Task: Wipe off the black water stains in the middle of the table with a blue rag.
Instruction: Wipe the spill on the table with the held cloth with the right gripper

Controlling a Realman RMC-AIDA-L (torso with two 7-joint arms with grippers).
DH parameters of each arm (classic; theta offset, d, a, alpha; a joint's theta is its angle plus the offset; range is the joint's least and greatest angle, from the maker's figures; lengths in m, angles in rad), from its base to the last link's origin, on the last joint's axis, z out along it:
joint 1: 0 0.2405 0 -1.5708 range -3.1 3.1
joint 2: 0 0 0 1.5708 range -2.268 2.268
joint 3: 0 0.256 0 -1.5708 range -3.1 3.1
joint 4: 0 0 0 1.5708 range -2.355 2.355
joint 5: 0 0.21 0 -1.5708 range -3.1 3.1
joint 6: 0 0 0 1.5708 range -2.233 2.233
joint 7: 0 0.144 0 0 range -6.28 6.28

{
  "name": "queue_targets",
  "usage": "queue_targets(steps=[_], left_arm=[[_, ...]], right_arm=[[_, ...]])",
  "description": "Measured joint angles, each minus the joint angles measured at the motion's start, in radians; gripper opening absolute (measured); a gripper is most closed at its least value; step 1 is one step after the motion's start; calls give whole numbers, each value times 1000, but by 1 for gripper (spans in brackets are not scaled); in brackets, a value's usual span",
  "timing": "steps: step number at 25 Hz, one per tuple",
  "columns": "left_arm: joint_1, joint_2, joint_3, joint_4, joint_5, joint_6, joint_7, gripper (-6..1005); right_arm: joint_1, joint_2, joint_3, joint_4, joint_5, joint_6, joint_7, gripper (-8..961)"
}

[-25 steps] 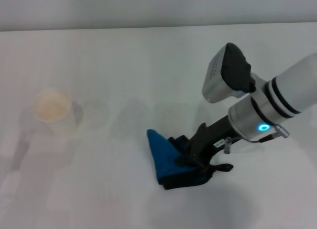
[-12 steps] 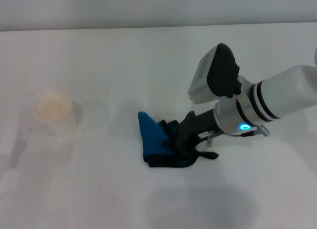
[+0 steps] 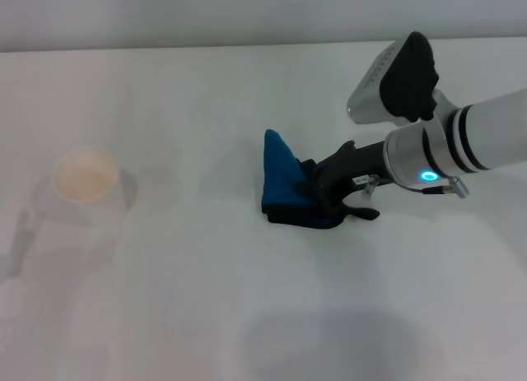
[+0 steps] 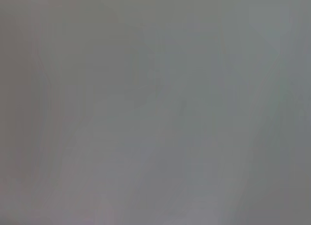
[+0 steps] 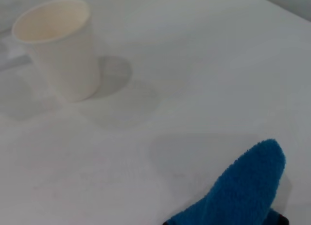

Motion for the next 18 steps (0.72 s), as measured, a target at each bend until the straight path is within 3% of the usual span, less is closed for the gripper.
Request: queue_targets(steps=[4,13,18], left_arm=[[-1,0,-3,0,-1,0,0,876],[-16,0,-4,0,-10,-1,-2,876],[-27,0,-4,0,-10,0,-2,876]], right_arm=[[5,-2,4,2,-2,-52,-6,90],[36,2,-44,12,-9,-319,-18,103],[41,12,-68,14,9,-293,-19,117]])
